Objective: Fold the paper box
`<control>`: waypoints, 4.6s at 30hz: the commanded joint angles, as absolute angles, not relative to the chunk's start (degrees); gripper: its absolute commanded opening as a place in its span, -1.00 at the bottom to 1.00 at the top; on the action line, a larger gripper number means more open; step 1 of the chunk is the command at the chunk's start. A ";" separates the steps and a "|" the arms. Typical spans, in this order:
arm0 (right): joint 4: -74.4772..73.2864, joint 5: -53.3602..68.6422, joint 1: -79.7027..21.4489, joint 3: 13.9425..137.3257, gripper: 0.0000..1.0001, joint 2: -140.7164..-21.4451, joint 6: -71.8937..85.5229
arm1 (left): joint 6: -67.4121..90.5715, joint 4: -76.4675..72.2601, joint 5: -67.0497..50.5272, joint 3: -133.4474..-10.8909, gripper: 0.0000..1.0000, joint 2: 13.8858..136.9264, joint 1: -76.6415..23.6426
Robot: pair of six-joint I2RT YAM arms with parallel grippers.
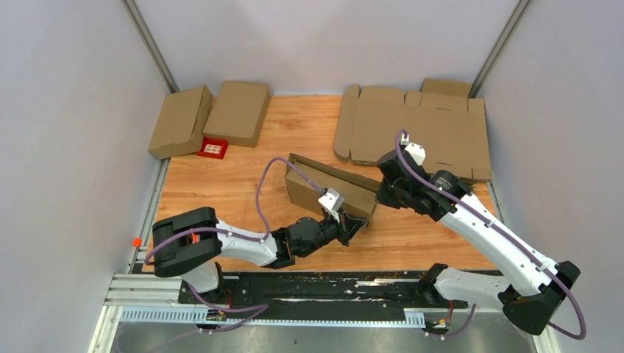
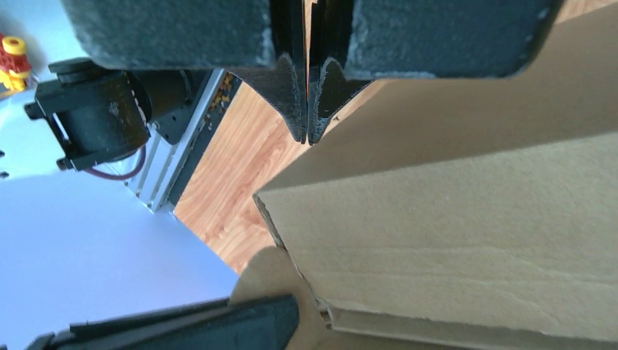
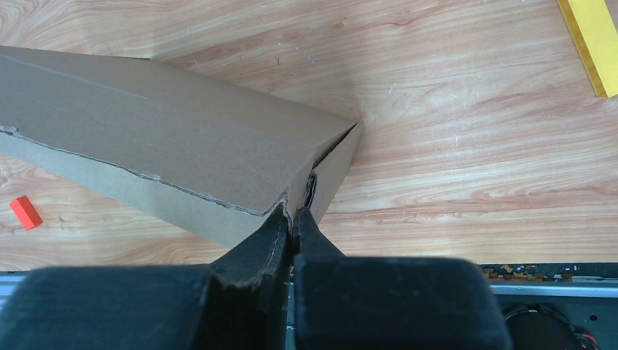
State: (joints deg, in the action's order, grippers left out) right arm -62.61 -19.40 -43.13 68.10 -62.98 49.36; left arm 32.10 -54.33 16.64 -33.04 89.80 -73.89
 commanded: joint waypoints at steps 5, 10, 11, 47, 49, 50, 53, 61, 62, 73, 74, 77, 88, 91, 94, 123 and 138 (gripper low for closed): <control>-65.94 -17.33 -44.31 69.38 -1.00 -63.97 48.47 | 29.49 -57.73 21.93 -38.87 -1.00 90.96 -74.09; -66.01 -17.08 -44.77 69.26 -1.00 -64.19 48.71 | 28.40 -56.87 22.94 -40.90 -1.00 92.96 -74.02; -66.01 -16.99 -44.86 69.26 -1.00 -64.32 48.85 | 28.30 -56.41 23.13 -41.28 -1.00 93.31 -74.01; -60.68 -25.39 -46.67 64.87 -1.00 -68.45 45.84 | 24.45 -21.26 13.61 -41.43 -0.97 78.00 -69.18; -60.45 -26.24 -46.65 64.78 -1.00 -68.45 45.36 | 23.06 -11.79 14.87 -41.31 -0.91 72.19 -68.98; -60.06 -26.76 -46.65 64.58 -1.00 -68.39 44.78 | 22.31 -7.24 15.35 -41.35 -0.87 68.90 -68.52; -58.44 -27.37 -46.57 63.83 -1.00 -68.11 41.68 | 20.67 4.70 14.51 -41.95 -0.64 59.97 -64.34; -53.92 -23.29 -46.58 62.73 -1.00 -67.25 32.90 | 13.13 13.05 7.82 -43.25 -0.03 50.56 -44.04; -53.91 -23.10 -46.58 62.67 -1.00 -67.13 32.40 | 12.98 12.72 7.06 -43.85 0.06 50.96 -42.87; -52.67 -22.41 -46.58 62.23 -1.00 -65.89 30.32 | 10.12 11.75 17.38 -47.05 0.08 52.61 -40.96; -52.60 -22.29 -46.58 62.25 -1.00 -66.02 30.35 | 9.99 11.80 17.63 -47.11 -0.01 52.71 -40.96; -52.64 -22.28 -46.58 62.39 -1.00 -66.36 30.49 | 10.04 12.06 17.25 -47.24 -0.45 52.82 -40.98; -47.81 -25.17 -46.58 57.55 -1.00 -66.33 28.24 | 13.35 10.00 15.50 -40.84 -1.00 51.65 -40.96; -44.57 -25.49 -46.63 54.31 -1.00 -65.69 27.38 | 14.17 9.16 15.25 -37.29 -1.00 50.16 -40.96; -43.20 -25.83 -46.58 52.98 -0.97 -65.35 26.64 | 15.03 8.42 13.72 -35.16 -1.00 48.45 -40.96; -36.14 -20.79 -46.22 59.97 0.85 -50.73 19.65 | 17.40 5.68 13.28 -32.74 -0.99 48.68 -41.58; -34.93 -20.60 -43.71 53.19 -0.17 -53.94 26.75 | 17.95 6.42 11.81 -32.54 -0.96 48.19 -41.57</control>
State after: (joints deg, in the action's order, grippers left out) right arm -36.32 -20.49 -43.97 56.84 -55.77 24.14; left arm 16.71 0.49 14.26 -33.43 47.57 -41.25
